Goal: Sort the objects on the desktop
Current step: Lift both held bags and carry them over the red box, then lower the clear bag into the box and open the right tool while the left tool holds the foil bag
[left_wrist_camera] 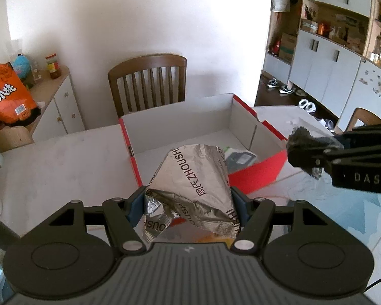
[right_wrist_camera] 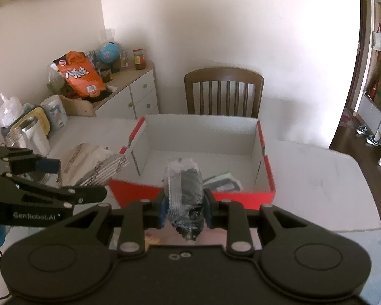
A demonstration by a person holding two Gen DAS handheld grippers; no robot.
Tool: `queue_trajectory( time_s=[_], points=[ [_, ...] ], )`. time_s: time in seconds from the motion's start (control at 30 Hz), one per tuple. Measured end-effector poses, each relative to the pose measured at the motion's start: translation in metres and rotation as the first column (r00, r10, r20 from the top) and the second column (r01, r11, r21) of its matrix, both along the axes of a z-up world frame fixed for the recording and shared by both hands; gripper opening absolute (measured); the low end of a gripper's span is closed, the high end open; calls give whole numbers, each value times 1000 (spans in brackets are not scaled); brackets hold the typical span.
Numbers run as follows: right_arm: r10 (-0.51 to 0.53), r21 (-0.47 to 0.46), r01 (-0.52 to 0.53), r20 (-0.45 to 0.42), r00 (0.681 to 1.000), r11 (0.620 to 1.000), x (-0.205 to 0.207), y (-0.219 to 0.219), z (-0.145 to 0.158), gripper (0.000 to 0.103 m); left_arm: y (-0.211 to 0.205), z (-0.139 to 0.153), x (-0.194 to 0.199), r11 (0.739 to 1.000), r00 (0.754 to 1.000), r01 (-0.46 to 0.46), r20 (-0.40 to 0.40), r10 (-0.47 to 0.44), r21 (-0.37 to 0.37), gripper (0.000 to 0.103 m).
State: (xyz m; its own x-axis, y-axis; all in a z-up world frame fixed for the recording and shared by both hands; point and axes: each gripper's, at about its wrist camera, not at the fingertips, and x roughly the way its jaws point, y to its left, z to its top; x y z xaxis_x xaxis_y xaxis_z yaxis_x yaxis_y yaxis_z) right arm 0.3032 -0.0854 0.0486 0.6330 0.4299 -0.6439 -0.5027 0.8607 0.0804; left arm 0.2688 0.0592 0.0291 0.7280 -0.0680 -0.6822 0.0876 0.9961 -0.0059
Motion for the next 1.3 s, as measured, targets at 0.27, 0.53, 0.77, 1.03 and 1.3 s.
queue_trajectory(
  time_s=[0.27, 0.53, 0.77, 1.03, 1.3],
  points=[
    [13, 3, -13, 4, 1000, 1000, 32, 3, -1, 27, 0, -1, 26, 1000, 1000, -28, 6, 28, 6, 68],
    [8, -10, -8, -7, 1000, 1000, 60, 3, -11, 27, 0, -7, 63, 999, 1000, -29, 5, 29, 43, 68],
    [-12, -21, 11, -27, 1000, 1000, 85, 4, -23, 27, 3, -22, 93, 999, 1000, -11, -27, 12, 44, 68],
    [-21, -39, 19, -45, 999, 999, 100, 6, -38, 27, 9, -40, 126, 999, 996, -1, -91, 5, 44, 68],
    [-16, -47, 13, -61, 998, 999, 112, 12, -50, 27, -2, -58, 148, 992, 993, 19, -114, -5, 126, 68]
  ],
)
